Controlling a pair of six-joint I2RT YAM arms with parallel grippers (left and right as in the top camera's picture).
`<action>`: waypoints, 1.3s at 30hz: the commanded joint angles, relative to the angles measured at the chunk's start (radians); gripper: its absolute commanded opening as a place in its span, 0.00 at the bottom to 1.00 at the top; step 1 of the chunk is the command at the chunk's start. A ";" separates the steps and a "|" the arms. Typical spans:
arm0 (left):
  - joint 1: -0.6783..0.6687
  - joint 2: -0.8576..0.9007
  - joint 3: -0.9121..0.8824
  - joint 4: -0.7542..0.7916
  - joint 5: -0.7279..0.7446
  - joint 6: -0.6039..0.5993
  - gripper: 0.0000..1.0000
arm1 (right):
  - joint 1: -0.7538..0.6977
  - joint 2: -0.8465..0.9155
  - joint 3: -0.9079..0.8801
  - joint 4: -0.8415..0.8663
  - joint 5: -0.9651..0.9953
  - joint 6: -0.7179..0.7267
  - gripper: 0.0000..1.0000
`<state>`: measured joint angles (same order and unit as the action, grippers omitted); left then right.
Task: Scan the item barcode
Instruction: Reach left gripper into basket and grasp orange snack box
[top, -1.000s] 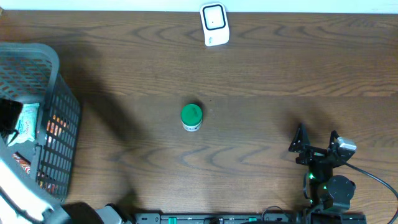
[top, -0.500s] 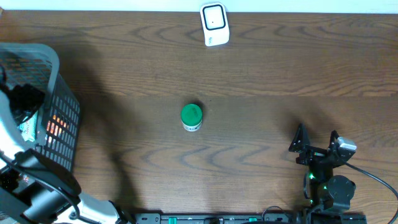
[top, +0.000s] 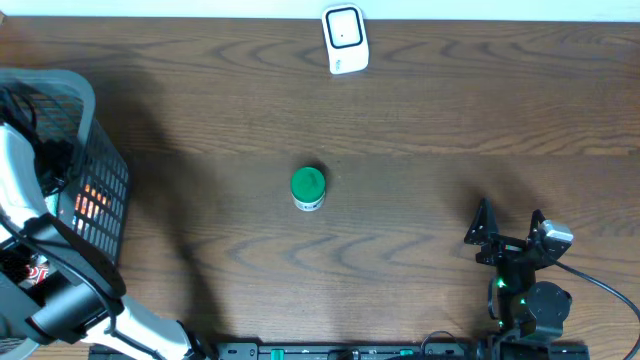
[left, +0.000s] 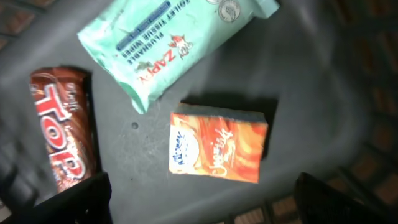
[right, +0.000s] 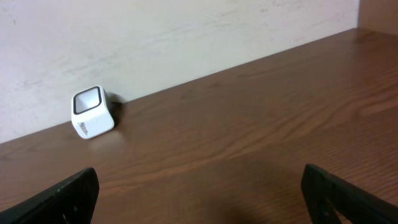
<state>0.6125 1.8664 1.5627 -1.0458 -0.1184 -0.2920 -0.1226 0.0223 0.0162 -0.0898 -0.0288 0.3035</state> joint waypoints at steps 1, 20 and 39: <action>0.002 0.027 -0.043 0.021 0.010 -0.020 0.94 | 0.006 -0.002 -0.002 -0.004 0.002 0.003 0.99; 0.004 0.037 -0.290 0.250 0.036 -0.019 0.95 | 0.006 -0.001 -0.002 -0.004 0.002 0.003 0.99; 0.008 0.039 -0.270 0.245 0.039 -0.015 0.72 | 0.006 -0.001 -0.002 -0.004 0.002 0.003 0.99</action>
<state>0.6170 1.8847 1.2652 -0.7547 -0.0624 -0.3134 -0.1226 0.0223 0.0162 -0.0898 -0.0288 0.3035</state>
